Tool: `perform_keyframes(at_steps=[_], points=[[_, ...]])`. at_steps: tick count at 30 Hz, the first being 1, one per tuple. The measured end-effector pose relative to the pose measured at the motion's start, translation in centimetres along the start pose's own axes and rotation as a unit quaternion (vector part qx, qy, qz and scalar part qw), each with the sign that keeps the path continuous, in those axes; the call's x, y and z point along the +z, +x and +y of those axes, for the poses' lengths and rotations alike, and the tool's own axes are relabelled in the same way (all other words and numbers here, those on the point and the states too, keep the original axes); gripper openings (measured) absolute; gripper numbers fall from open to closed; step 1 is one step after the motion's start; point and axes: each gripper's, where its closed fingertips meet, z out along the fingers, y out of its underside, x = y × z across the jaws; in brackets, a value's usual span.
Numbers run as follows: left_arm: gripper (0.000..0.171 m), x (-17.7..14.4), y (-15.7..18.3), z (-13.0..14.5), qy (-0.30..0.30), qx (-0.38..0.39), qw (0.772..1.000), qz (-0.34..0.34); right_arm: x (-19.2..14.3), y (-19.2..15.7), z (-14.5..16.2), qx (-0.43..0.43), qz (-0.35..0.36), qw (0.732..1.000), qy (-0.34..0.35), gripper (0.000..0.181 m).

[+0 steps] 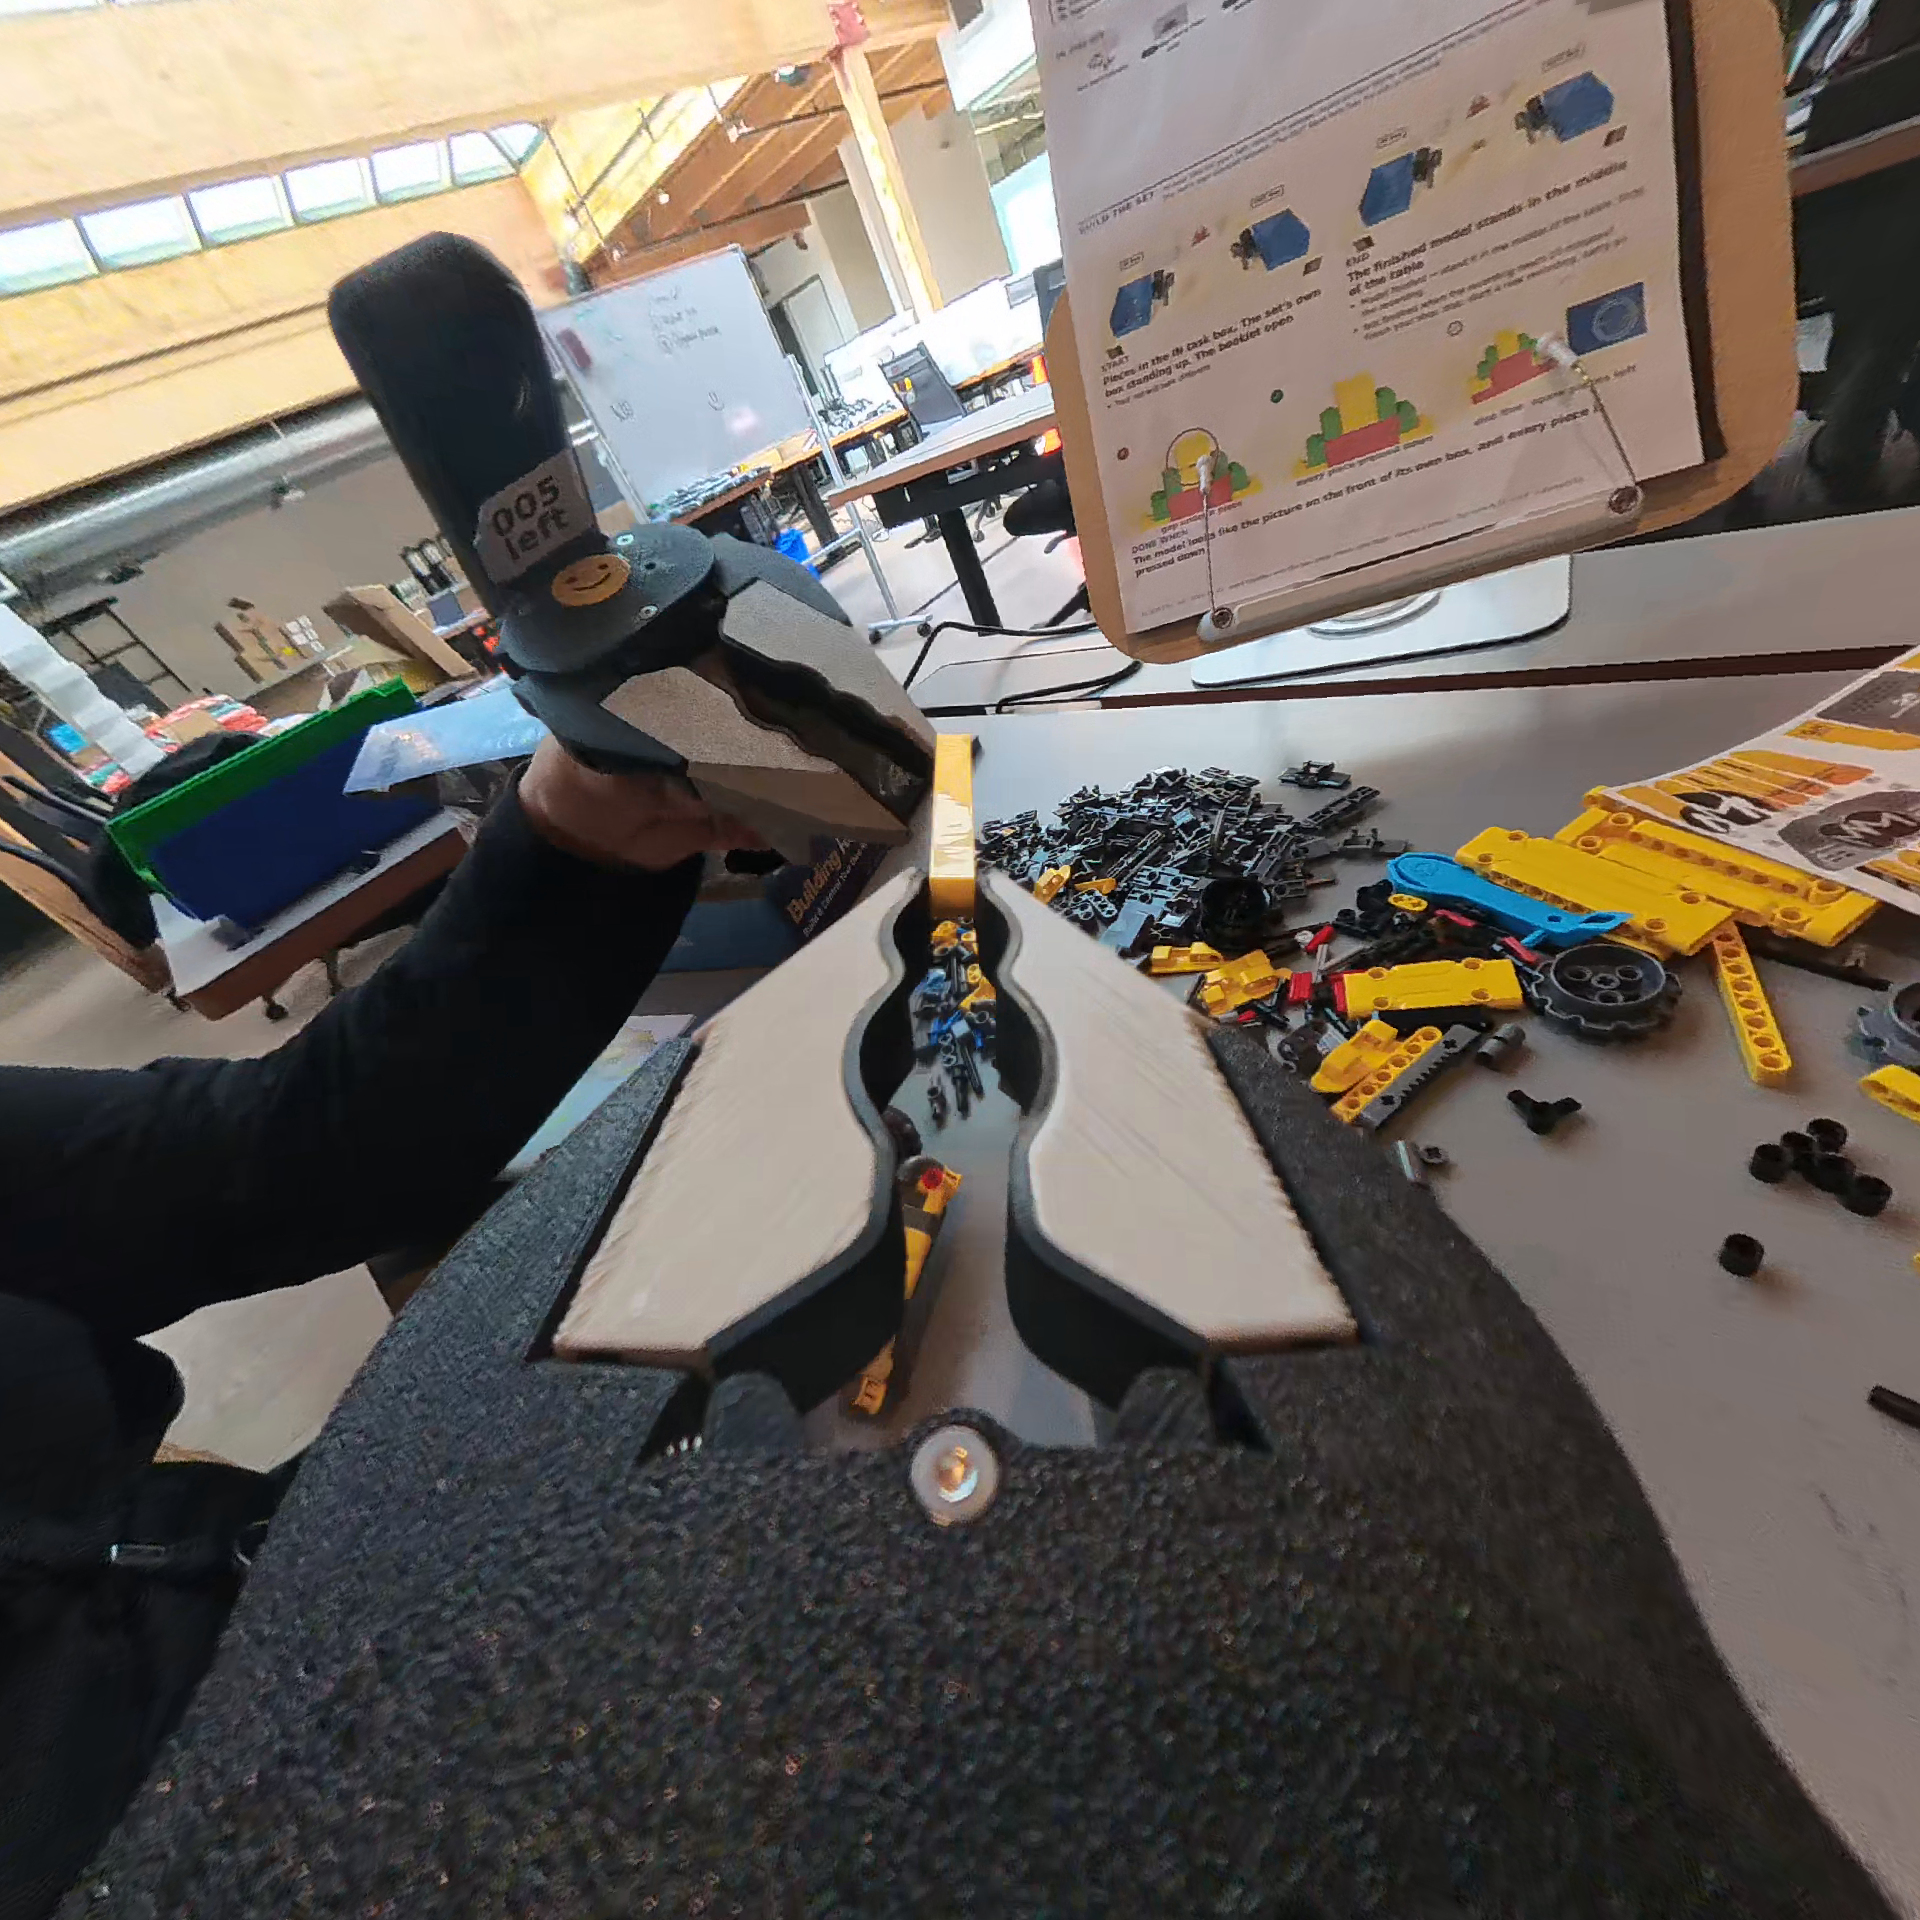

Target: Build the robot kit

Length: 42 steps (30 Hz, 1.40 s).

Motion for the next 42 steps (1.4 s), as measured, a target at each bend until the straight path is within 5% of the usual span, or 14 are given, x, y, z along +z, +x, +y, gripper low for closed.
perform_keyframes(at_steps=[5, 12, 27, 34, 38, 42], points=[[0.012, -0.9, 4.3, -2.3, 0.074, 0.095, 0.990, 0.068, -0.1, -0.2, 0.1, 0.025, -0.018, 1.000, -0.001, 0.006], [0.022, -0.2, 5.6, -3.2, 0.086, 0.243, 0.966, -0.012, -0.5, -1.5, 0.0, 0.025, -0.048, 0.999, 0.008, 0.007], [0.025, 0.8, 6.8, -3.2, 0.061, 0.293, 0.954, -0.034, -1.3, -2.9, 0.6, -0.032, -0.060, 0.998, 0.016, 0.007], [0.033, -0.1, 6.2, -4.4, 0.042, 0.403, 0.904, -0.136, -1.8, -3.6, 1.2, -0.002, -0.087, 0.996, 0.013, 0.007], [0.011, 0.7, 5.8, -3.8, 0.025, 0.415, 0.898, -0.144, -2.0, -4.6, 1.4, 0.033, -0.125, 0.992, 0.010, 0.007], [0.007, 0.9, 6.3, -3.6, 0.029, 0.395, 0.911, -0.113, -2.2, -4.7, 1.4, 0.057, -0.134, 0.989, 0.020, 0.007]])
